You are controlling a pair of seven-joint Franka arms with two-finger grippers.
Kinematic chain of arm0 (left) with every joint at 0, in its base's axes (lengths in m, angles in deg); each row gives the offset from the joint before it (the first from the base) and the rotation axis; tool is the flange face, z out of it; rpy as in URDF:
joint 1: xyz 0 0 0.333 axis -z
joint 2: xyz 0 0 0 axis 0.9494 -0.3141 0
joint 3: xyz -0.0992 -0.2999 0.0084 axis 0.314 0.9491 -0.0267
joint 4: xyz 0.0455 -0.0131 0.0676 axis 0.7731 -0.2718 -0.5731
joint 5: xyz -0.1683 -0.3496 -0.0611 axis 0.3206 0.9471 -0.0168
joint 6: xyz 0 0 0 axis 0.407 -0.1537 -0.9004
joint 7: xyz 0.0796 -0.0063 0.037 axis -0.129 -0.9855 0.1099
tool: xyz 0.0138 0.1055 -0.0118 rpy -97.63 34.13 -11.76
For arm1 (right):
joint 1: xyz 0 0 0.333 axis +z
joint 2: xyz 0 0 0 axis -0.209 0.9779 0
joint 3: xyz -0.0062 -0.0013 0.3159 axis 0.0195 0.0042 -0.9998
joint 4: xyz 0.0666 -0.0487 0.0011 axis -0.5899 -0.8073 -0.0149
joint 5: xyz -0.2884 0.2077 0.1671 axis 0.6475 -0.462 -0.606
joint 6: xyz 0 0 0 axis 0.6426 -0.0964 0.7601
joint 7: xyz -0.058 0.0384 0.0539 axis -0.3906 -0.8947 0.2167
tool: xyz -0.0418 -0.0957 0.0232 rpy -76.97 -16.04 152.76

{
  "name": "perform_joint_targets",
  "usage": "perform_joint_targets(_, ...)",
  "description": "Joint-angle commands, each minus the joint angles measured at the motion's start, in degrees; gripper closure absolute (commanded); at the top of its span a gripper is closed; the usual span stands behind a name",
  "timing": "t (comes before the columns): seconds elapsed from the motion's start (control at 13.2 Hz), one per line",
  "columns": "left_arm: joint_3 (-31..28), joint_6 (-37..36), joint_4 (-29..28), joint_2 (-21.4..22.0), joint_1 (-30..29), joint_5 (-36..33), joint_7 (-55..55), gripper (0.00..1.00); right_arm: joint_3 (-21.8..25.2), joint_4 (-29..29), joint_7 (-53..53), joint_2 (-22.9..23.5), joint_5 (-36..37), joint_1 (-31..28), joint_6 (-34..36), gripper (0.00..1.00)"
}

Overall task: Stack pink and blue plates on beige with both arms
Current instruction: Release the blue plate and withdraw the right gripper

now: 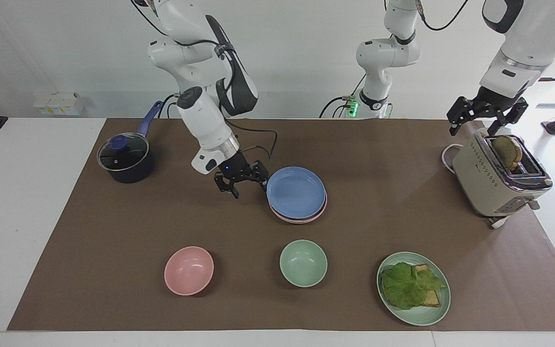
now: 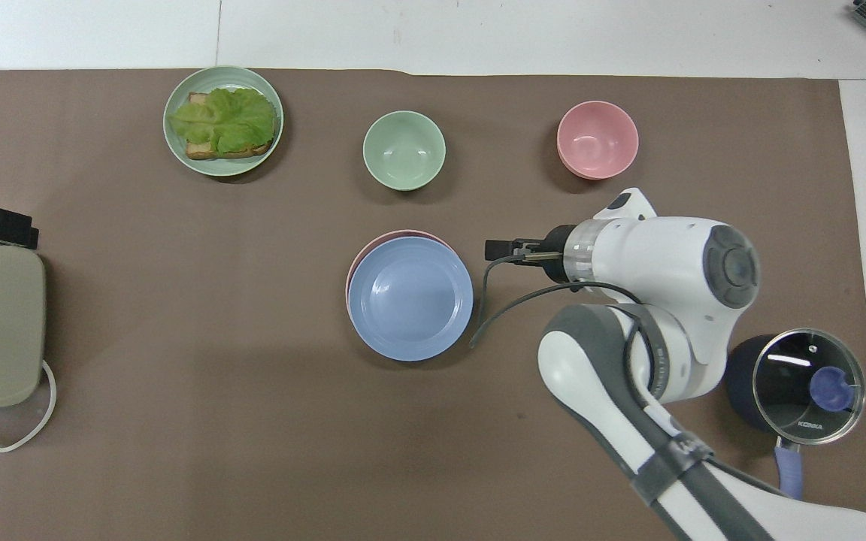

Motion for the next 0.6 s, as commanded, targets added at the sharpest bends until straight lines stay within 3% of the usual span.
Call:
perform_joint_targets(0.0, -0.1, -0.7, -0.2, 0.6, 0.1, -0.9, -0.7, 0.0, -0.5, -1.4, 0.0, -6.3, -0.3, -6.5, 6.4, 0.0)
perform_joint_targets(0.23, -0.1, -0.7, -0.2, 0.6, 0.1, -0.9, -0.7, 0.0, -0.4, 0.0, 0.2, -11.7, 12.0, -13.4, 16.4, 0.0)
perform_joint_targets(0.53, -0.1, -0.7, -0.2, 0.6, 0.1, -0.9, -0.7, 0.0, -0.4, 10.7, 0.2, -14.2, 21.1, -20.6, 36.1, 0.0)
